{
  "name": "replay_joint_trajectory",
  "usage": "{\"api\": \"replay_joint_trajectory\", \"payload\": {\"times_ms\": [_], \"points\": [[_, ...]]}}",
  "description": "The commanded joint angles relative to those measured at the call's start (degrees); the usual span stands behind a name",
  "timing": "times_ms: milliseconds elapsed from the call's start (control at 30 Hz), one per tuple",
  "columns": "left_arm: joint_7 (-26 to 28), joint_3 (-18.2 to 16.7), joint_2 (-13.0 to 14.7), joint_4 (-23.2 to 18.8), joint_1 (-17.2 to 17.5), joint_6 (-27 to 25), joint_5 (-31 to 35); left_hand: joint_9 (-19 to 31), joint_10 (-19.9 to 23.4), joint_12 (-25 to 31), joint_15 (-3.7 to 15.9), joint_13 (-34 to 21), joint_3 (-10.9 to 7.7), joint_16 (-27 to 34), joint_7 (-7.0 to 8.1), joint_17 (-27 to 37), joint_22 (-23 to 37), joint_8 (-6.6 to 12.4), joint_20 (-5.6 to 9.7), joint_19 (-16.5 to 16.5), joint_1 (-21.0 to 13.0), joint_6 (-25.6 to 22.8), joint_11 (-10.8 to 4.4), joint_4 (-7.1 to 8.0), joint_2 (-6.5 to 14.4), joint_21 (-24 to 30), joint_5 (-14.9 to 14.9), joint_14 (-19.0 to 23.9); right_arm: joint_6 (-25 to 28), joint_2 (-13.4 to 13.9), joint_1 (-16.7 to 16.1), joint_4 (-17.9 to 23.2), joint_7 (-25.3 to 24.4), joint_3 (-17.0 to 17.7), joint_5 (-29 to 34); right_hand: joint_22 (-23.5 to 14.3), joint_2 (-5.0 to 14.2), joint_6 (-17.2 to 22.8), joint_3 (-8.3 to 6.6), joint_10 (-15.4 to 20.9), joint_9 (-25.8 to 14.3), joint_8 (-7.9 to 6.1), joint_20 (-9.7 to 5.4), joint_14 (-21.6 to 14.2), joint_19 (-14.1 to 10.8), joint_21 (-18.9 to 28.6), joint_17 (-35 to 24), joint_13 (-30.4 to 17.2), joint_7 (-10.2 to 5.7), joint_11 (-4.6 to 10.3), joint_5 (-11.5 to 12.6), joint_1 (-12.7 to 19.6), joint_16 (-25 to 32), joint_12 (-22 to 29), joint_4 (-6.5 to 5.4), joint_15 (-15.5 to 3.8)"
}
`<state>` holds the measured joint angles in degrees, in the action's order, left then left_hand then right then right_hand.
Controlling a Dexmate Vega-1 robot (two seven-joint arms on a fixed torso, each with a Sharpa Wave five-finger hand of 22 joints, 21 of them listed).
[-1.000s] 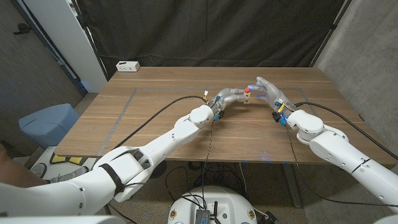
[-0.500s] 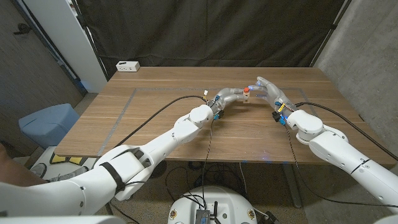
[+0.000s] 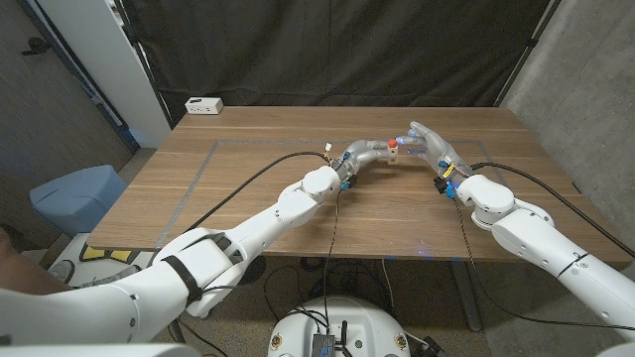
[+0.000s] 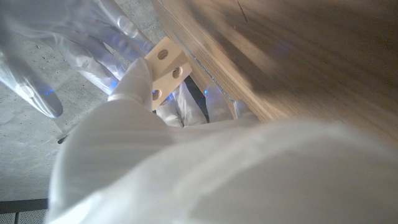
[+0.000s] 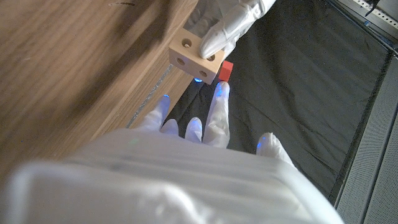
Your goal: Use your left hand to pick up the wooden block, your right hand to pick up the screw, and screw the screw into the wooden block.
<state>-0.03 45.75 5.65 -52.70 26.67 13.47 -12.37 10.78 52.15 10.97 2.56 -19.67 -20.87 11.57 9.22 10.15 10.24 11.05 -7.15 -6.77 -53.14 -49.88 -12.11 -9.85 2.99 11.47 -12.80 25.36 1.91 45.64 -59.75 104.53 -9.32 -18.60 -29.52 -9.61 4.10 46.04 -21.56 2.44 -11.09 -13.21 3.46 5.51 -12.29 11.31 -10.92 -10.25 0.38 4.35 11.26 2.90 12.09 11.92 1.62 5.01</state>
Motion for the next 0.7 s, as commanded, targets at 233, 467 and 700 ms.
{"api": "replay_joint_trajectory", "payload": {"times_ms": [233, 467, 700], "points": [[-0.47, -0.02, -0.79, 2.37, -0.96, 0.54, -0.22, 0.28, 0.8, 1.25, 2.98, -3.99, -1.33, 0.02, -0.48, 0.15, 0.3, 0.28, -0.24, 0.16, -0.19, -1.34, -0.15, 0.81, 1.29, 0.34, -0.15, 0.48, -0.03, -0.7, 0.87, -0.56, 0.31, -0.57, -0.1, 0.11, 0.24, 2.44, -0.67, 1.33, -0.09, -0.72, -0.05, -1.37, -2.7, 0.83, -0.03, -0.13, 0.54, -0.1, 0.11, 0.96, 0.41, 0.13, 0.31, -0.46], [-0.59, -0.01, -1.01, 3.05, -1.27, 0.75, -0.24, 0.28, 0.73, 1.21, 2.87, -3.97, -1.33, 0.02, -0.51, 0.16, 0.3, 0.32, -0.24, 0.17, -0.2, -1.44, -0.15, 0.81, 1.31, 0.34, -0.15, 0.45, -0.07, -0.73, 0.74, -0.56, 0.24, -0.59, -0.15, 0.13, 0.25, 3.01, -0.73, 1.83, -0.09, -0.72, -0.46, -1.92, -3.33, 0.79, -0.05, -0.14, 0.77, -0.14, 0.09, 0.99, 0.5, 0.13, 0.38, -0.69], [-0.82, -0.02, -1.33, 3.96, -1.65, 1.11, -0.33, 0.28, 0.78, 1.23, 2.9, -3.98, -1.3, 0.02, -0.55, 0.17, 0.3, 0.28, -0.28, 0.15, -0.16, -1.35, -0.15, 0.84, 1.3, 0.35, -0.14, 0.43, 0.27, -0.68, 0.57, -0.33, 0.07, -0.51, -0.4, 0.15, 0.3, 4.04, -0.82, 2.58, -0.08, -0.88, -0.67, -2.4, -3.78, 0.67, -0.07, -0.13, 1.01, -0.03, 0.07, 1.03, 0.54, 0.2, 0.44, -0.98]]}}
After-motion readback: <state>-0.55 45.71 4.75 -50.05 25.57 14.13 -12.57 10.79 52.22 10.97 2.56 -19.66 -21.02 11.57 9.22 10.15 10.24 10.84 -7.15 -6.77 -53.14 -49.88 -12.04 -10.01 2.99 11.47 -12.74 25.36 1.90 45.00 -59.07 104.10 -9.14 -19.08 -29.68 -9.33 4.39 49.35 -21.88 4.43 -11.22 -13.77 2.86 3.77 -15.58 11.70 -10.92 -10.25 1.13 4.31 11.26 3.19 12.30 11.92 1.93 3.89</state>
